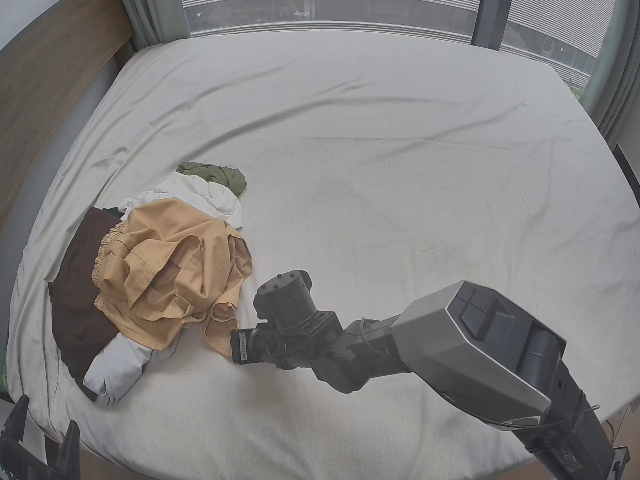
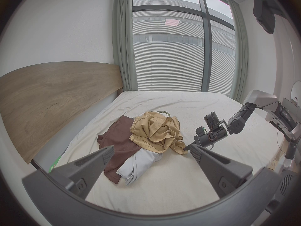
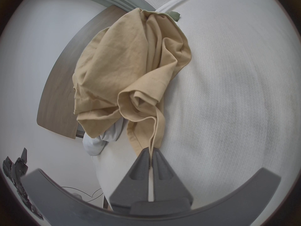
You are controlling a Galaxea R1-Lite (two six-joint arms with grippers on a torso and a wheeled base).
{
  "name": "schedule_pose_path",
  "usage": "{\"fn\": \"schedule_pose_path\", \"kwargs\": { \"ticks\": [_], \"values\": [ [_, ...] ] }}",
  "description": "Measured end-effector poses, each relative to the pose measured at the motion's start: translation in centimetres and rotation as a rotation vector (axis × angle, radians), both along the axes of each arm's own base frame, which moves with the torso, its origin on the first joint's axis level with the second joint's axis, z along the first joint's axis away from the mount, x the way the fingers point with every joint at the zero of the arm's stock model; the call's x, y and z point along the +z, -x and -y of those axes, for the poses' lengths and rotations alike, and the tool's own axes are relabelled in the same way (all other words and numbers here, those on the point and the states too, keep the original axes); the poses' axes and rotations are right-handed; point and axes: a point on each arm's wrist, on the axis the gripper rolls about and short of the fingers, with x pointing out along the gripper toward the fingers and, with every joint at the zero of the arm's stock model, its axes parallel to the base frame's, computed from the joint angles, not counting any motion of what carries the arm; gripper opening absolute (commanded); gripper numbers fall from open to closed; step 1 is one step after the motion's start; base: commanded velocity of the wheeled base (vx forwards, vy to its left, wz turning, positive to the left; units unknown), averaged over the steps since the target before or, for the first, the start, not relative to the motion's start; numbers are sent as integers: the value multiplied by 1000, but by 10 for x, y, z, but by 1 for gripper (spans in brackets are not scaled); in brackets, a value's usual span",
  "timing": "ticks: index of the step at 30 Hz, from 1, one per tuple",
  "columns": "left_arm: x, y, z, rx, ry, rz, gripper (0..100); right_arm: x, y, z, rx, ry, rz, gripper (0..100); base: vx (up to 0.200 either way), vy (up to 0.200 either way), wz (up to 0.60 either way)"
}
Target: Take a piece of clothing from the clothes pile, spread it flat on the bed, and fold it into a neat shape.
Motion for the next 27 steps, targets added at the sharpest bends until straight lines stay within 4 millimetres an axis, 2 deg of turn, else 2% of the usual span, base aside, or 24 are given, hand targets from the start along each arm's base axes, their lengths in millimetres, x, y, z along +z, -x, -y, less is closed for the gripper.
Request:
{"fn": "schedule_pose_path", "kwargs": {
  "ticks": [8, 20, 27],
  "values": [
    [0, 0, 0, 0, 0, 0, 100, -6, 12, 14, -17, 57, -38, 0, 0, 0, 0],
    [0, 0, 0, 0, 1, 0, 100, 3, 22, 36, -60, 104, -57, 0, 0, 0, 0],
    [0, 0, 0, 0, 1, 0, 100, 7, 26, 62, -104, 146, -76, 0, 0, 0, 0]
  ]
}}
